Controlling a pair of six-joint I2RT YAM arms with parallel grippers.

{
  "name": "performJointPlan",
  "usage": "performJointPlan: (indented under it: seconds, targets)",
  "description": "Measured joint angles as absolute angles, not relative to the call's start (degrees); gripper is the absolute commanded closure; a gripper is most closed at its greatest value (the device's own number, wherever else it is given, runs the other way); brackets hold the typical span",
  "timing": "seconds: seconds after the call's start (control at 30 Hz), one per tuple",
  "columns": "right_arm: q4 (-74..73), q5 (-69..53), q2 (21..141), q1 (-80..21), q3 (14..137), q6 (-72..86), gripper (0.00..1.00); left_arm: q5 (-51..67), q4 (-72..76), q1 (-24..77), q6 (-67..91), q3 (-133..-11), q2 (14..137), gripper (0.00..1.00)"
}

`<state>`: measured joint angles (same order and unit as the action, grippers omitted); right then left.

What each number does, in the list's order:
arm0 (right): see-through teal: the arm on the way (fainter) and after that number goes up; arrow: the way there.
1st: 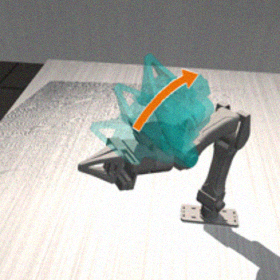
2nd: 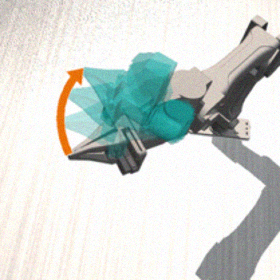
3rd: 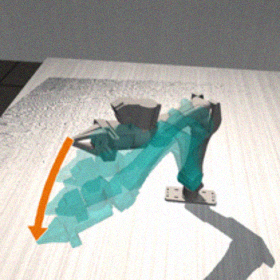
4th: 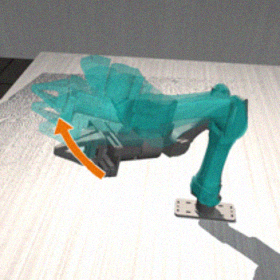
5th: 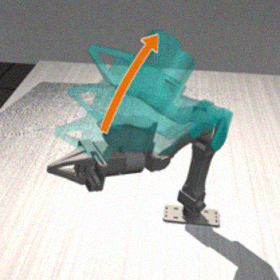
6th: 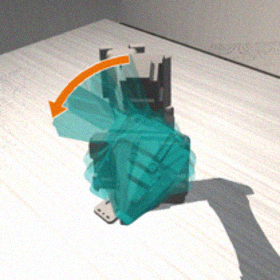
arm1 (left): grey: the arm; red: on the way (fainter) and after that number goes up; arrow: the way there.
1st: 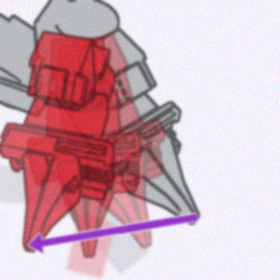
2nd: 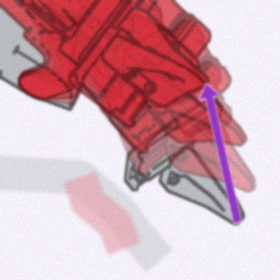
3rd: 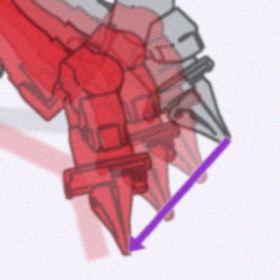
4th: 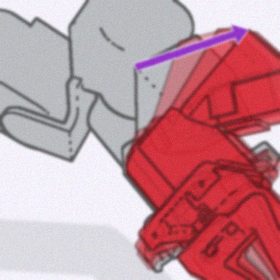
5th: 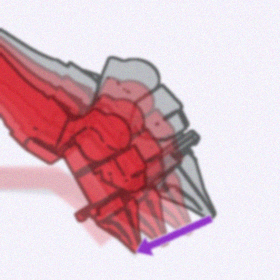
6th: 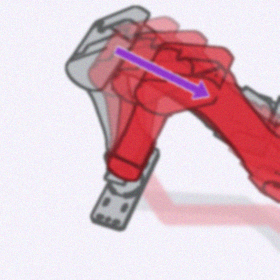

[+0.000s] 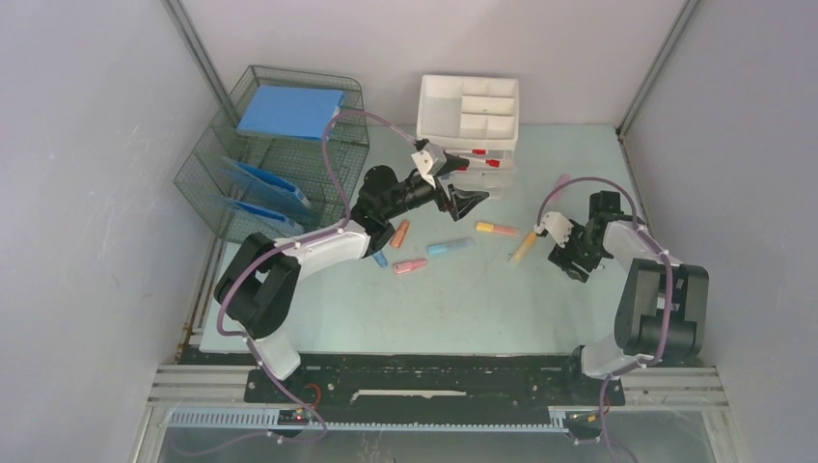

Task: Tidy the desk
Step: Pick up the stationery from the center of the board.

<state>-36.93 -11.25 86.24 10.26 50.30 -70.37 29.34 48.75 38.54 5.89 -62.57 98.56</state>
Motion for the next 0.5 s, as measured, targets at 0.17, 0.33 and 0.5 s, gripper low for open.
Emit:
performJointPlan:
  seconds: [0.17,0.33,0.5]
  targets:
    - [-36.2,-10.4,89.9,10.2,50.4,-70.3,0.41,29.3,48.8,39.2,4.3,-62.6,98.3,0.00]
    - [-36.9,-10.0,92.2,10.1,52.4,-70.0,0.50,29.2,48.6,39.6,2.9,-62.6,98.3,0.00]
    - [-37.9,-10.0,92.7,10.1,52.7,-69.8,0.67,29.0,47.6,40.0,1.7,-62.6,98.2,0.00]
